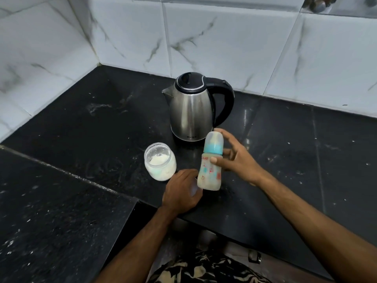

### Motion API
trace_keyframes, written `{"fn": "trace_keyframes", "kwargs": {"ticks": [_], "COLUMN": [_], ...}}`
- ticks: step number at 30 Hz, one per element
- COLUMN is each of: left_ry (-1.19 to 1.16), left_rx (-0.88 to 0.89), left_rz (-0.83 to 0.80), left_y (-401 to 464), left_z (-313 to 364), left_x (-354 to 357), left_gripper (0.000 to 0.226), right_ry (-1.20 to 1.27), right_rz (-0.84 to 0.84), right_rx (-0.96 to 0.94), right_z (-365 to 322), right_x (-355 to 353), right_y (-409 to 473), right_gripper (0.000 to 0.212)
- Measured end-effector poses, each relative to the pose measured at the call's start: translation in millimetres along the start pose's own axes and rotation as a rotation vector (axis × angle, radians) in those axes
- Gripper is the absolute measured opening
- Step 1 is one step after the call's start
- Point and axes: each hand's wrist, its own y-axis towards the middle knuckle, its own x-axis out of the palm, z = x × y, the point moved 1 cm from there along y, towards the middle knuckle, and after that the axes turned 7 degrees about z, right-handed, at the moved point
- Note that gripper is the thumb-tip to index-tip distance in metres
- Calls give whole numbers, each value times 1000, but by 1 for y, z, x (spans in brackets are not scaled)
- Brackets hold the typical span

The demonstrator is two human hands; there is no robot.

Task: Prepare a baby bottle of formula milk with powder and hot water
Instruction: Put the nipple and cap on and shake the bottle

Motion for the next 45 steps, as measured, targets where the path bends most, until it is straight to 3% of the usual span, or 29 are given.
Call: {"fn": "trace_keyframes", "kwargs": {"ticks": [1,6,8,11,12,13,16,18,20,23,24,28,30,32,35,37,41,43,45], "left_ry": [-3,-24,-9,9,6,1,-9,-18,-19,-9,-10,-25,-33,-30,-13,-13,-21,-21,-17], "left_rx": [-2,5,6,-1,-5,-2,10,18,15,15,13,10,10,18,25,25,15,12,25], "left_rz": [5,60,46,6,-1,7,45,58,51,14,11,51,56,51,40,46,62,68,68], "left_y": [0,-3,-2,0,0,-1,-2,-2,-2,-1,-1,-3,-2,-1,1,0,-2,-2,0], "left_z": [0,3,2,1,1,1,1,2,1,1,1,3,3,3,4,3,1,3,5], "left_x": [0,-1,-1,0,-1,0,1,1,0,0,-1,-1,0,-1,-2,-1,1,0,-2], "left_gripper": [45,39,41,43,43,43,40,39,39,40,41,40,39,38,36,34,38,38,36], "right_ry": [4,446,350,-28,-56,-7,298,396,287,-36,-49,267,372,263,-14,8,376,364,164], "right_rz": [8,418,352,11,-22,17,344,430,314,-23,-39,326,396,266,-61,-13,365,344,147], "right_rx": [-5,-88,-77,-12,-8,-27,-97,-119,-85,-39,-43,-87,-105,-77,-47,-65,-104,-110,-84], "right_z": [-1,-12,-9,1,2,-1,-15,-16,-14,-4,-3,-18,-17,-15,-5,-9,-18,-17,-13], "right_x": [-2,-20,-15,-3,-4,-4,-15,-18,-12,1,1,-10,-13,-5,7,3,-15,-11,2], "right_y": [2,26,20,4,3,5,21,28,20,5,5,25,30,20,1,5,26,23,10], "right_gripper": [81,87,81,81,82,82,76,76,82,80,79,74,72,72,76,77,82,78,76]}}
